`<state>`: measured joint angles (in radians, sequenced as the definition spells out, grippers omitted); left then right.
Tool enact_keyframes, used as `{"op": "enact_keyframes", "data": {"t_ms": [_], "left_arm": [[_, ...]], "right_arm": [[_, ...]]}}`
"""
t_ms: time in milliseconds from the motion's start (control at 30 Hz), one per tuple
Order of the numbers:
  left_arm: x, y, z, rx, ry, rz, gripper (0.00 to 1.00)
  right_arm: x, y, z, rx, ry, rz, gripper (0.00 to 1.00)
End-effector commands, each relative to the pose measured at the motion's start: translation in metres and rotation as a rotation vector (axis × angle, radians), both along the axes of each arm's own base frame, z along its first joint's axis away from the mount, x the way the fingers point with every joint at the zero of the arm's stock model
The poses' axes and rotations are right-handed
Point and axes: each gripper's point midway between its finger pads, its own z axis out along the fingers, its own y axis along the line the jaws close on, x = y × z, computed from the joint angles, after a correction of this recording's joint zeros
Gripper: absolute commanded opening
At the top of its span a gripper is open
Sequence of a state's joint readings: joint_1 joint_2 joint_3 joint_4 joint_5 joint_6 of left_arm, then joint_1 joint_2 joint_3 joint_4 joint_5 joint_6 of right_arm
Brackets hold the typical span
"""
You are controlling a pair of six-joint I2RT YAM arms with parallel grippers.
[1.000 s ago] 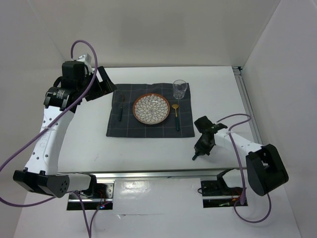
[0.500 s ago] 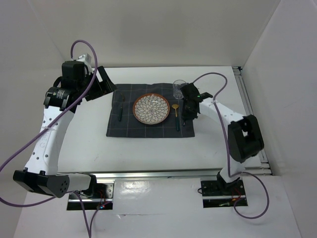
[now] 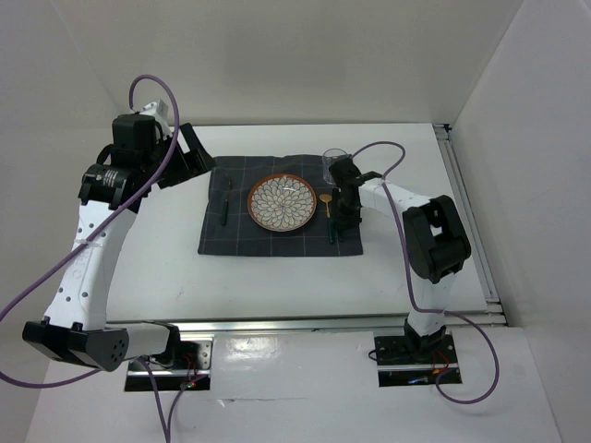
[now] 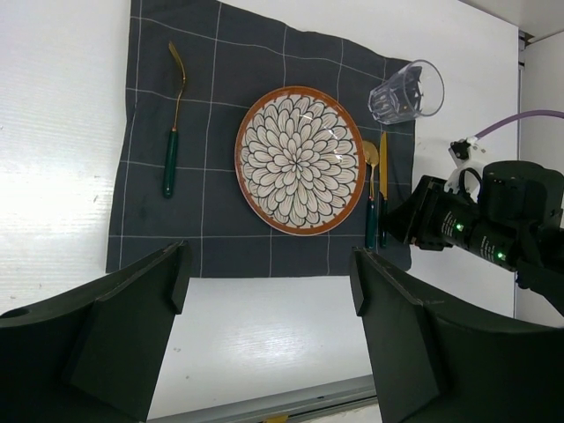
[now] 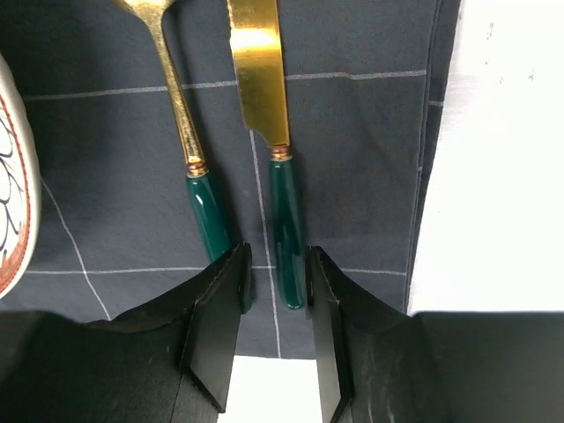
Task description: Set the dinner table for one person
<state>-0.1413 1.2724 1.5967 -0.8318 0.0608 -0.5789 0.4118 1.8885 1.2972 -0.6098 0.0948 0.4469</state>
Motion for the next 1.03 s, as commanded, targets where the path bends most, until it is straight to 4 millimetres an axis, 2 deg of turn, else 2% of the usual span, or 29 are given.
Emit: {"op": "enact_keyframes", "data": {"t_ms": [0, 67, 133, 200, 233, 267, 333, 367, 567, 700, 733, 767, 800, 833, 867, 1000], "left_arm": [[-0.003, 0.003, 0.009, 0.011, -0.04, -0.001, 0.9], [-0.004, 0.002, 0.009, 0.007, -0.04, -0.009, 0.9], [-0.005, -0.003, 0.009, -0.008, -0.038, -0.032, 0.9], [-0.007, -0.006, 0.01, -0.018, -0.037, -0.048, 0.9], [-0.007, -0.007, 0.01, -0.023, -0.036, -0.057, 0.9], [-0.005, -0.007, 0.007, -0.015, -0.029, -0.062, 0.9], [-0.005, -0.007, 0.007, -0.015, -0.029, -0.062, 0.9], [-0.003, -0.006, 0.008, -0.01, -0.039, -0.053, 0.9], [0.004, -0.008, 0.002, 0.003, -0.028, -0.073, 0.9], [0.007, -0.008, -0.002, 0.004, -0.017, -0.073, 0.9], [0.007, -0.006, -0.002, 0.018, -0.02, -0.071, 0.9], [0.008, -0.004, 0.002, 0.024, -0.031, -0.061, 0.91], [0.009, -0.004, 0.001, 0.032, -0.023, -0.066, 0.91], [0.006, -0.001, -0.003, 0.049, -0.004, -0.061, 0.91], [0.007, 0.0, 0.002, 0.052, -0.016, -0.053, 0.92], [0.0, 0.002, -0.002, 0.061, -0.009, -0.058, 0.92]], "right_arm": [[0.018, 0.003, 0.015, 0.026, -0.07, -0.036, 0.43], [0.019, -0.001, 0.027, 0.018, -0.099, -0.044, 0.44], [0.02, -0.004, 0.041, 0.012, -0.124, -0.052, 0.58], [0.022, -0.012, 0.068, -0.006, -0.18, -0.082, 0.7], [0.022, -0.019, 0.076, -0.011, -0.194, -0.111, 0.84], [0.023, -0.033, 0.094, -0.024, -0.237, -0.145, 0.9], [0.019, -0.053, 0.109, -0.033, -0.257, -0.245, 1.0], [0.021, -0.074, 0.129, -0.047, -0.313, -0.322, 1.0], [-0.005, -0.154, 0.144, -0.063, -0.36, -0.583, 1.0], [-0.022, -0.175, 0.137, -0.08, -0.328, -0.627, 1.0], [-0.023, -0.175, 0.134, -0.084, -0.32, -0.626, 1.0], [-0.028, -0.18, 0.131, -0.088, -0.315, -0.639, 1.0], [-0.031, -0.18, 0.135, -0.086, -0.319, -0.64, 1.0], [-0.036, -0.184, 0.129, -0.096, -0.296, -0.647, 1.0], [-0.039, -0.184, 0.13, -0.094, -0.301, -0.648, 1.0], [-0.042, -0.181, 0.136, -0.068, -0.349, -0.626, 1.0]]}}
